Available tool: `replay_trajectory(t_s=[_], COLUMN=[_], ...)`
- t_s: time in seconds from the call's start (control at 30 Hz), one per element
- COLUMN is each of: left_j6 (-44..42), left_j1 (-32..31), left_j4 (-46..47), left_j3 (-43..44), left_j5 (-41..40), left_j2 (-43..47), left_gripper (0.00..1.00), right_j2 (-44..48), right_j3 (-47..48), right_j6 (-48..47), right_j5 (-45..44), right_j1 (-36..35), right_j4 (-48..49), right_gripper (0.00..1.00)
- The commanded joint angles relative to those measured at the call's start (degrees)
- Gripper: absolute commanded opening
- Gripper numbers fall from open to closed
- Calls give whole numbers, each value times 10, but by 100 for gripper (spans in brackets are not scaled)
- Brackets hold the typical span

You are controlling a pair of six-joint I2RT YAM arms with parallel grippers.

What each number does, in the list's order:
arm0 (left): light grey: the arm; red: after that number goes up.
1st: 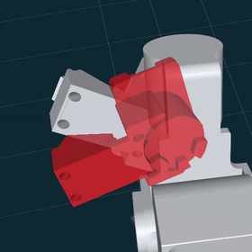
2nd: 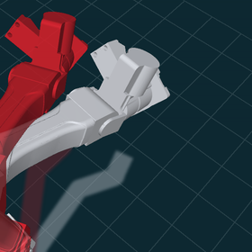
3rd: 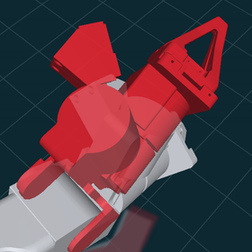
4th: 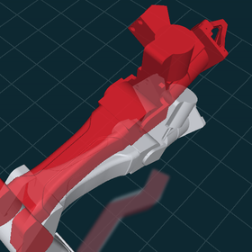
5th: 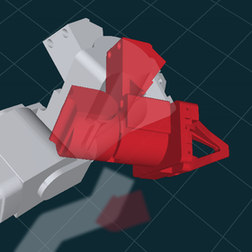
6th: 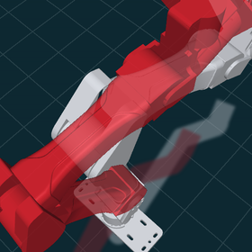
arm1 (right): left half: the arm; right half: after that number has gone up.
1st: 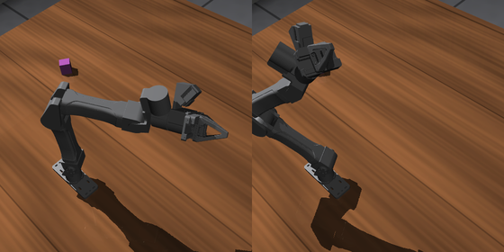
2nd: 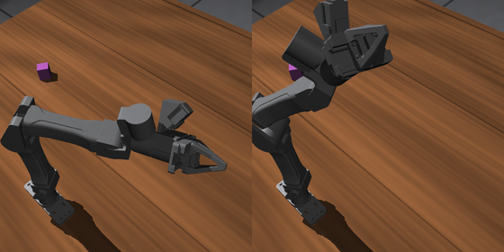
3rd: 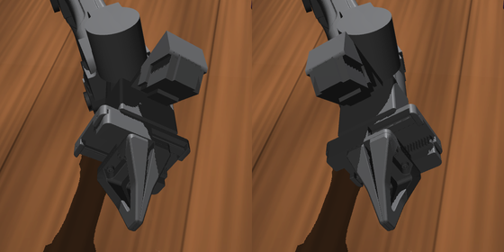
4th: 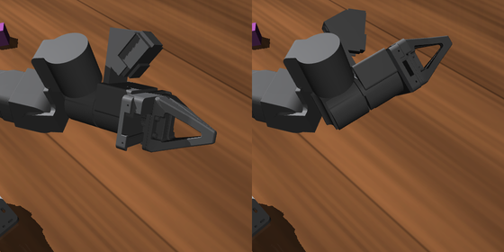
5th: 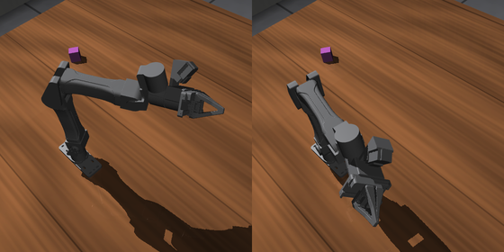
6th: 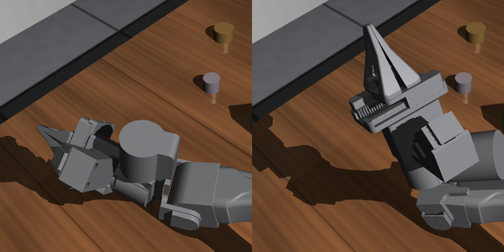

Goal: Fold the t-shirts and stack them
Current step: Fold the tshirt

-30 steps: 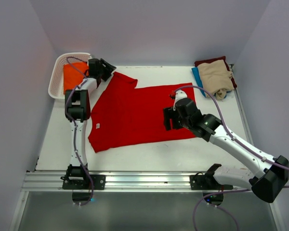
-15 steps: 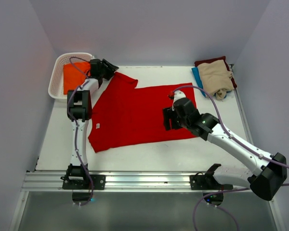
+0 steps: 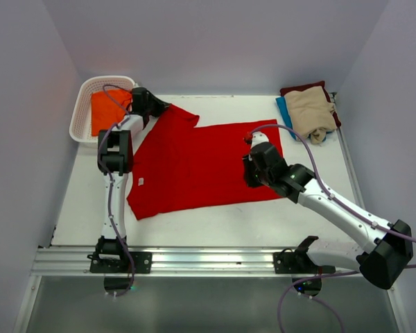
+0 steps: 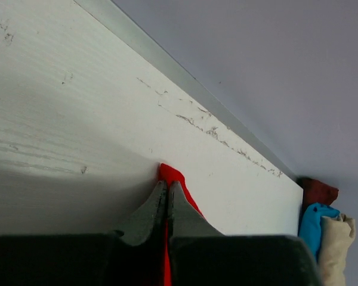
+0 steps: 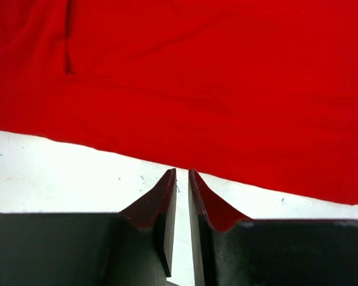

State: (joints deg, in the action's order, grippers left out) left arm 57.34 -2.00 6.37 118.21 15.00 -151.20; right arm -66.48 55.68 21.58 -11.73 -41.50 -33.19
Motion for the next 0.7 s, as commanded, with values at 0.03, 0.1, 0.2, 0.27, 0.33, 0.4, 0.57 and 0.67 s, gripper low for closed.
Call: replay_trajectory(t_s=[0.03,0.1,0.2,0.27,0.33,0.4,0.57,0.67], left_j6=[-2,-3,-6,-7,-12,-21,-31,-39], left_j1=[4,8,12,16,18,19,19,19], left_j4=[14,21,32,37,45,44,19,-3], left_j3=[-6,-5,-5,-7,-6,-5,2,-1], left_j5=[15,21,32,38,43,44,51,53], left_j2=[-13,-12,-2,7,26,45,71,86], left_gripper=[0,0,0,0,0,0,0,0], right_j2=[9,7,5,1,-3,-9,-36,-44], right_j3=[-4,-5,-7,-8,-8,-7,12,23], right_j6=[7,11,16,23,26,30,43,54], right_j5=[-22,-29,-36,-49,-56,-65,-73,-85], right_j1=[4,4,5,9,11,12,23,30], right_j4=[11,12,15,17,24,30,35,37], right_gripper=[15,11,10,10,15,24,43,45])
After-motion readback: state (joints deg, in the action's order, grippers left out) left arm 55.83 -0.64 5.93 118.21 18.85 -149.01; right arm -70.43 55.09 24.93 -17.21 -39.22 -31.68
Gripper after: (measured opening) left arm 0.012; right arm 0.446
